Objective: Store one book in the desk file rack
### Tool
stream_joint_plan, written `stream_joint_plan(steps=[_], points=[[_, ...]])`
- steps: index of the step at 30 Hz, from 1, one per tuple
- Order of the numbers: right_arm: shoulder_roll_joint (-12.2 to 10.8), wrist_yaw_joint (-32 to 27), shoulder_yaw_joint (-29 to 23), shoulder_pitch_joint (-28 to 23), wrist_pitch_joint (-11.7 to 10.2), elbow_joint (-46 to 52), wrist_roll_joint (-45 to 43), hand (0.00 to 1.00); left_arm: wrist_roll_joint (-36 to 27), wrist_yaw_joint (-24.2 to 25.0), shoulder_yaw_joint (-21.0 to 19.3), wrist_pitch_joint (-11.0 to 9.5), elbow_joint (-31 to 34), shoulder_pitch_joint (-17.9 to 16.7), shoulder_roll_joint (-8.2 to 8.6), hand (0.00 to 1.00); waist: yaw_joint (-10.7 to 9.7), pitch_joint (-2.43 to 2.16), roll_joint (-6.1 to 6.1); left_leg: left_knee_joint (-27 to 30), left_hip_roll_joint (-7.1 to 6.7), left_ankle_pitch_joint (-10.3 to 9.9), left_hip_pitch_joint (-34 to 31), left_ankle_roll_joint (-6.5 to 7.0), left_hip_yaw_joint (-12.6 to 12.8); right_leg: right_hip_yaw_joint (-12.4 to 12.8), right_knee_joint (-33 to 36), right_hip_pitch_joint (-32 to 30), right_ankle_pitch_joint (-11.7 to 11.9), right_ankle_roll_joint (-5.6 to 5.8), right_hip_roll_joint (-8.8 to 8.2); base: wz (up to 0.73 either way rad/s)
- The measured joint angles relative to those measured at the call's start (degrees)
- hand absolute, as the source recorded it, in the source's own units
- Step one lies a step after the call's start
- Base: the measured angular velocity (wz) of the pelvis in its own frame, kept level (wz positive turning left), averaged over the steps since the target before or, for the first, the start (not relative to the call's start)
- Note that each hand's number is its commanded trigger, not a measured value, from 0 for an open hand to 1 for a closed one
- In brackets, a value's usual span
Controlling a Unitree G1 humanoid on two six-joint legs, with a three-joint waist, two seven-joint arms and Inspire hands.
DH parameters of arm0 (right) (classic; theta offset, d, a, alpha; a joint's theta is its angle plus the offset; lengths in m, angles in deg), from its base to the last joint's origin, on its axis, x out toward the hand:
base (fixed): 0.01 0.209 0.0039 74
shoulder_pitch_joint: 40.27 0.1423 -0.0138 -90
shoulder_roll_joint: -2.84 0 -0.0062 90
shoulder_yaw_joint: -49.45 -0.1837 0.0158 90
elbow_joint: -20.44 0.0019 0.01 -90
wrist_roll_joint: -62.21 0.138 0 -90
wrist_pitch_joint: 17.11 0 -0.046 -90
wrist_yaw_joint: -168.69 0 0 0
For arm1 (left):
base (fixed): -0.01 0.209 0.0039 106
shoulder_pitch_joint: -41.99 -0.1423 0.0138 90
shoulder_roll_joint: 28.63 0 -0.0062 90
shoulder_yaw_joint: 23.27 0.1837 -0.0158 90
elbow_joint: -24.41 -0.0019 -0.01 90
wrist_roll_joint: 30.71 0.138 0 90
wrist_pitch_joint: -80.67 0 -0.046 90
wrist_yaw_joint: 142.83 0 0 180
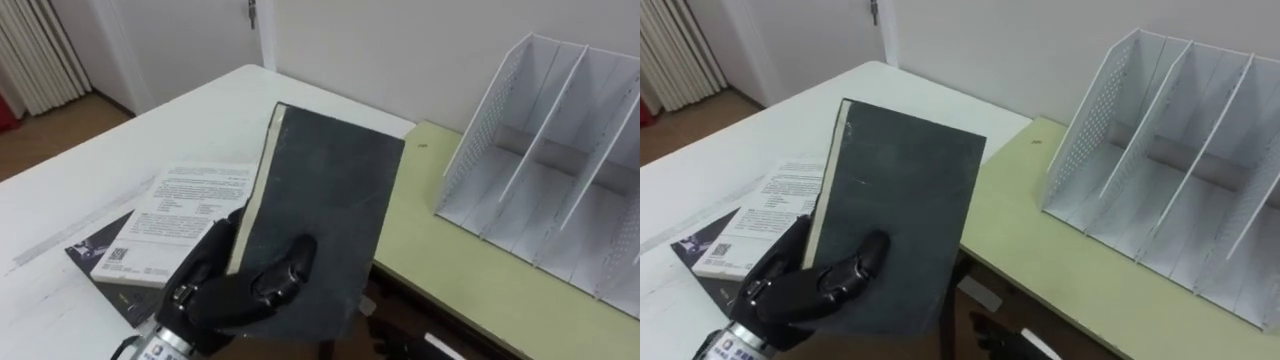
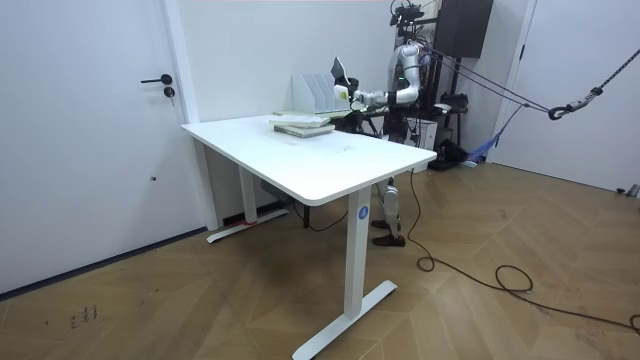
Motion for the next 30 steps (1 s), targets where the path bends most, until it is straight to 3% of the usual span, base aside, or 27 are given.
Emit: stream_joint_plan(steps=[7, 14, 19, 25, 30], points=[[1.4, 3.1, -0.2, 0.0, 0.0, 4.4, 8.9, 0.00, -5.2, 3.2, -0.1, 0.1, -4.1, 0.0, -0.20, 1.00, 0.0, 0.06, 0.76, 0.4, 0.04, 0.0, 0.1, -0.01, 0.0, -0.1, 0.2, -0.2, 0.0, -0.02, -0.06, 0.00], [2.4, 9.0, -2.7, 0.6, 0.1, 6.2, 17.1, 0.00, -6.1, 8.6, -1.7, 0.7, -4.2, -0.2, -1.84, 1.00, 0.1, 0.10, 0.79, 0.5, 0.19, -0.2, -0.4, -0.20, 0.2, 0.2, 1.1, -1.2, -0.1, -0.19, 0.01, -0.01], [4.0, 12.4, -3.0, 0.4, 1.8, 9.9, 24.3, 0.00, -6.4, 12.7, -2.0, 1.0, -6.9, 0.5, -2.31, 1.00, 0.0, -0.02, 0.97, 0.6, 0.18, -0.2, -0.8, -0.13, 0.2, 0.5, 1.1, -1.2, -0.1, -0.18, 0.00, -0.03], [4.8, 16.5, -3.4, 0.3, 2.6, 12.8, 31.2, 0.00, -6.4, 15.4, -2.2, 3.5, -8.0, 0.9, -5.30, 1.00, 0.8, -0.12, 1.05, 0.5, 0.23, -0.3, -0.9, -0.16, 0.1, 1.3, 1.2, -2.1, -0.1, -0.19, 0.23, -0.07], [6.5, 18.6, -2.1, 0.3, 5.0, 13.2, 36.8, 0.00, -6.5, 16.3, -2.2, 4.8, -8.0, 1.4, -8.01, 1.00, 0.9, -0.16, 1.03, 0.6, 0.23, -0.4, -1.0, -0.16, 0.2, 1.4, 1.4, -2.1, -0.1, -0.18, 0.22, 0.00]])
